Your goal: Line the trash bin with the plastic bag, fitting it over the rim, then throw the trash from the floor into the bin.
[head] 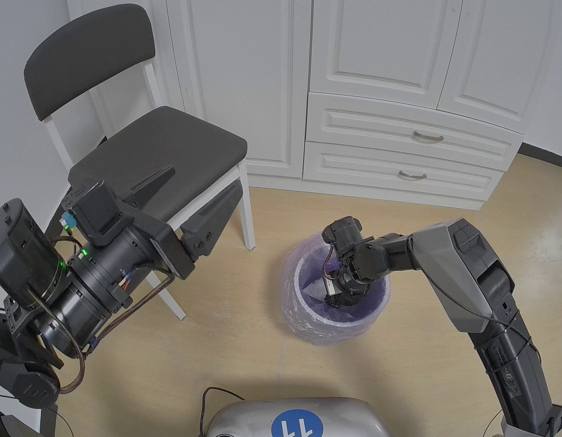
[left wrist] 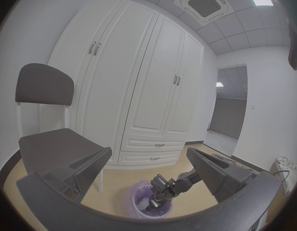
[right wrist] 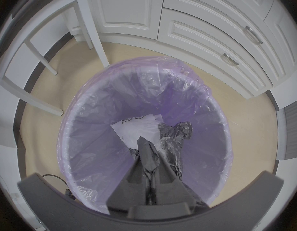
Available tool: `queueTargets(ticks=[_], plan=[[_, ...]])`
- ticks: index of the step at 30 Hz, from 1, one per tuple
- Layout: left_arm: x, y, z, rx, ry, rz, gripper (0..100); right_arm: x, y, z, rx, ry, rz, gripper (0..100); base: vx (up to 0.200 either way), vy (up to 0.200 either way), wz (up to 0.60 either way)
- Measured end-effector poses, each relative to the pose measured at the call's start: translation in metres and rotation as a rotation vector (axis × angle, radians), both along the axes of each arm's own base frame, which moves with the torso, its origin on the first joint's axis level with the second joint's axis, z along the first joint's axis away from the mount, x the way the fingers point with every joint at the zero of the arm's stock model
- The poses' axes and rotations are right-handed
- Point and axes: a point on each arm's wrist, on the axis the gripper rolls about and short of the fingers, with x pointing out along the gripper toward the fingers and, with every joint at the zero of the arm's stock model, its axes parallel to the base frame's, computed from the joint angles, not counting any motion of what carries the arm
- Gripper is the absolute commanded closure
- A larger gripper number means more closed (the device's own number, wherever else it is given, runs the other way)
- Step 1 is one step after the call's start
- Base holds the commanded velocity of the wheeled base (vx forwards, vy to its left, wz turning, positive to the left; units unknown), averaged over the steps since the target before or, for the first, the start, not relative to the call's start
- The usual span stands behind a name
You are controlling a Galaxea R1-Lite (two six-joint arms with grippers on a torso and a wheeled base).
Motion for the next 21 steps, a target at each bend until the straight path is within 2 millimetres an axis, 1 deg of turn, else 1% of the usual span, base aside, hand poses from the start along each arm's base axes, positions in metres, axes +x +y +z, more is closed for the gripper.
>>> queueTargets(ticks=[6,7,21], plan=[[-0.0005,0.0001,0.0007,-0.002,-0.002,-0.001,0,0.0012,-0.0021,-0.0057,0.012,0.007,-0.025,100,0.000,0.000,0.00],[-0.0006,0.0002,0.0009,-0.002,-0.004,-0.001,0,0.0013,-0.0022,-0.0064,0.013,0.007,-0.025,0,0.000,0.000,0.00],[-0.0006,0.0010,0.0005,0.003,-0.005,-0.021,0,0.0005,0.0064,0.0001,0.049,-0.031,-0.026,0,0.000,0.000,0.00]])
